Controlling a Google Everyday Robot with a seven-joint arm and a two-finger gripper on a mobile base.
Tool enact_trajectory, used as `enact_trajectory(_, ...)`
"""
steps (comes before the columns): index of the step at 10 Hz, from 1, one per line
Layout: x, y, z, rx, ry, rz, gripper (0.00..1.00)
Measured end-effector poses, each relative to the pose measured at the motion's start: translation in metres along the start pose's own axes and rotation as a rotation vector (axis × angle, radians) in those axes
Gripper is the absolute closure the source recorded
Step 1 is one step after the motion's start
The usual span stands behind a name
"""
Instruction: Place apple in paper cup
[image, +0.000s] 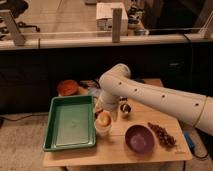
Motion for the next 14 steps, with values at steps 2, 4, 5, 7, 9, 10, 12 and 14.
enact_trajectory(2, 0.0007, 0.0019, -0.0003, 0.012, -0.009, -0.006, 0.2)
enact_trajectory(4, -0.0004, 0.0005, 0.0, 0.027, -0.024, -0.027, 0.2)
enact_trajectory(5, -0.0005, 0.0005, -0.0001, 0.032, -0.029, -0.032, 0.2)
enact_trajectory(7, -0.0007, 0.0008, -0.0002, 0.037, -0.034, -0.038, 0.2)
enact_trajectory(9, -0.0007, 0.0007, -0.0002, 0.037, -0.034, -0.038, 0.2)
enact_trajectory(10, -0.0007, 0.0006, -0.0002, 0.037, -0.034, -0.038, 0.2)
enact_trajectory(12, -0.0008, 0.0008, 0.0004, 0.038, -0.036, -0.038, 0.2)
enact_trajectory(14, -0.0007, 0.0009, 0.0004, 0.038, -0.036, -0.037, 0.2)
